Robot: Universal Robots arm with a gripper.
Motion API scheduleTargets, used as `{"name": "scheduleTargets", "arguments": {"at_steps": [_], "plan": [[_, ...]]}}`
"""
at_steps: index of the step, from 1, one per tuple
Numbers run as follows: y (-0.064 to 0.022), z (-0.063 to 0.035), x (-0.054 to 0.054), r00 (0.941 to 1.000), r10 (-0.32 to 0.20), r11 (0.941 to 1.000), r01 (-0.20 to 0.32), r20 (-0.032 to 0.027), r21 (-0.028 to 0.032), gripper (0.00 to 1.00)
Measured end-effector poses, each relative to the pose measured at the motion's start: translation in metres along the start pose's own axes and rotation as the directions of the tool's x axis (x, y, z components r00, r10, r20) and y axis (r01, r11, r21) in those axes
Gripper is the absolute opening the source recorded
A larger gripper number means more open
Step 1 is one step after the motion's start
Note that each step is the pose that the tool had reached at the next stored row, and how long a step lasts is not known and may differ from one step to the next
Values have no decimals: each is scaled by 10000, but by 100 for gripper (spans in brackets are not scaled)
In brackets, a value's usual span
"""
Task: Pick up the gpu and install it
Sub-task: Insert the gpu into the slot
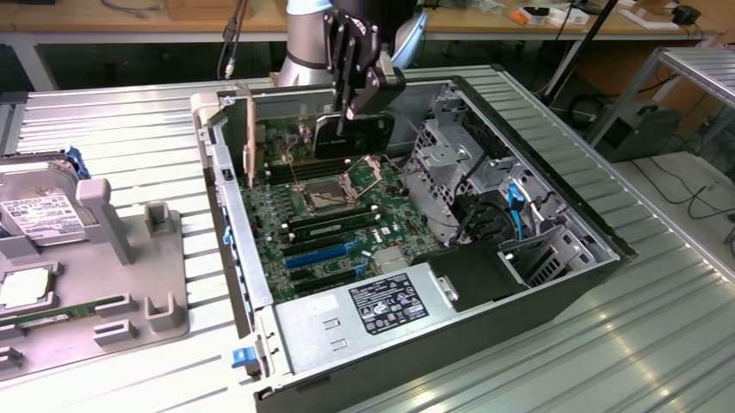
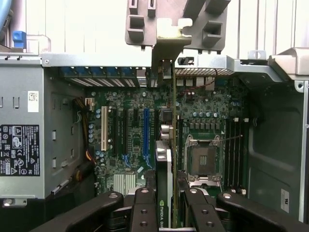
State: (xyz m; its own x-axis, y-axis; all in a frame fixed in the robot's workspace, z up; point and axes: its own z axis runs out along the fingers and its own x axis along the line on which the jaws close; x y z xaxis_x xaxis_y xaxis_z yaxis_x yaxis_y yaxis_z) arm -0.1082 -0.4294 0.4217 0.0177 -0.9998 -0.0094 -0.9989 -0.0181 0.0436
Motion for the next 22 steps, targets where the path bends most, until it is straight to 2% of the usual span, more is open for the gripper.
{"name": "scheduleTargets", "arguments": {"at_steps": [13, 22], "plan": [[-3, 43, 0, 10000, 0, 10000, 0, 0, 0, 27], [-6, 107, 1, 10000, 0, 10000, 0, -1, 0, 27]]}}
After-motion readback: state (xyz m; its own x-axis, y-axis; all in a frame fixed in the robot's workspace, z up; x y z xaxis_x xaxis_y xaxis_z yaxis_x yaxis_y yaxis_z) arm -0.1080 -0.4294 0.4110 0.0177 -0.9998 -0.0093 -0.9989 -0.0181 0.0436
